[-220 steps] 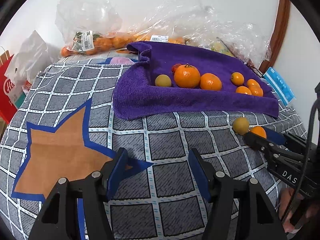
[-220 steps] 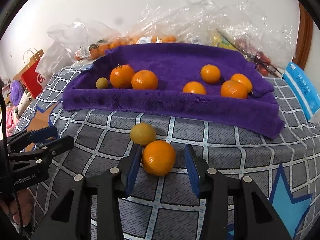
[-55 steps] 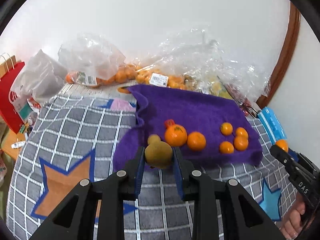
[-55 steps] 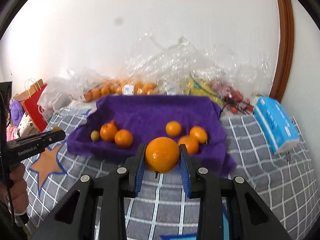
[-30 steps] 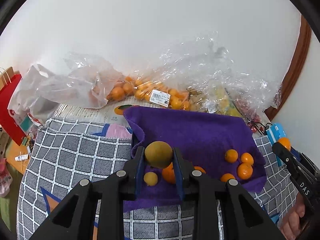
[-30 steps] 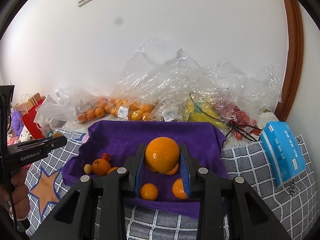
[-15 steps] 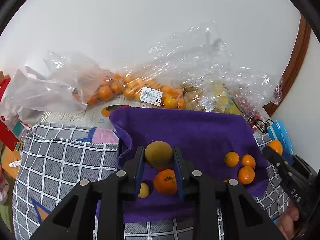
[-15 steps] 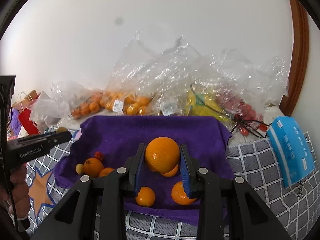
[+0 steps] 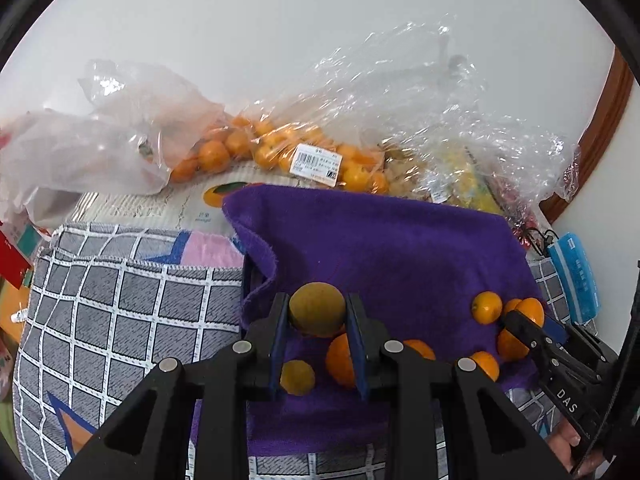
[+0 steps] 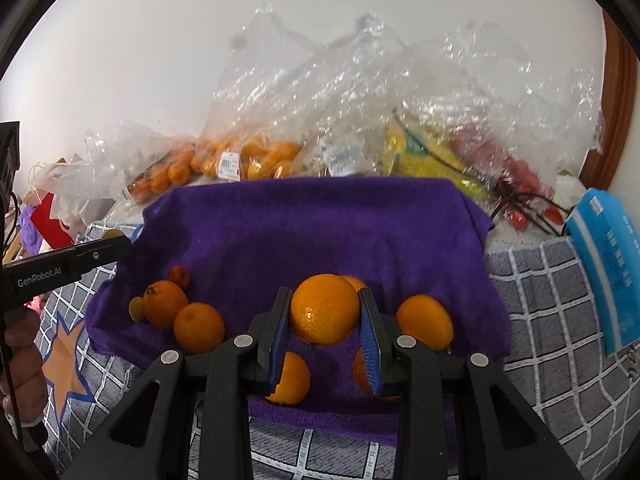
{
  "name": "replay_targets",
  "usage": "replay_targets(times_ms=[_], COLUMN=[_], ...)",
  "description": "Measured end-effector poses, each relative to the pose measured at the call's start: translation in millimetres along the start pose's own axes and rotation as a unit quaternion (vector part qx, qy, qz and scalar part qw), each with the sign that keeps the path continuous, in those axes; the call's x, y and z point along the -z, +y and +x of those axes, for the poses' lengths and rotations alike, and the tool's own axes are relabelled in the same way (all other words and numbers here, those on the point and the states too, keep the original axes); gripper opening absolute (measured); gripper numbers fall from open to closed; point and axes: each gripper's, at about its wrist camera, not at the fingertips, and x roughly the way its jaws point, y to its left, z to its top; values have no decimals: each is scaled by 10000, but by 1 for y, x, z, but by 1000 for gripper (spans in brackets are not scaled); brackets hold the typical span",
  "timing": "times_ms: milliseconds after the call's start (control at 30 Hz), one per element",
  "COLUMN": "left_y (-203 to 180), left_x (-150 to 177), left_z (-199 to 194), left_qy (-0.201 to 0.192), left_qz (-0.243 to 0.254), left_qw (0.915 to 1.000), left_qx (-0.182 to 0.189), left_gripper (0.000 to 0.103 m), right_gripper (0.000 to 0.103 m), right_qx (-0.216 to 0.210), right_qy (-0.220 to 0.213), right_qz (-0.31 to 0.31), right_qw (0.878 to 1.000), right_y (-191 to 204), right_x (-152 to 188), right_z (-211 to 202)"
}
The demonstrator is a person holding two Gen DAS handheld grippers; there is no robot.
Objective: Organize fruits
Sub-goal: 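Open both grippers to set the two fruits on the towel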
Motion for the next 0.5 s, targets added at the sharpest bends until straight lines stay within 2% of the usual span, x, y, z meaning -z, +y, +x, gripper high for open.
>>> replay_targets(times_ms=[167, 500], left_y=[7, 15], left_x=[7, 15], left_z=[3, 11], left_qy=[105, 310], left_qz=[-81, -128], left_qw=[9998, 9993], left_qx=[170, 150], left_gripper=[27, 27], right_gripper=[32, 32], right_qx=[48, 62], right_qy=[112, 252], right_qz=[-49, 12], right_qw=[9999, 9997], right_y=[2, -1], right_x=[4, 7], right_z=[9, 19])
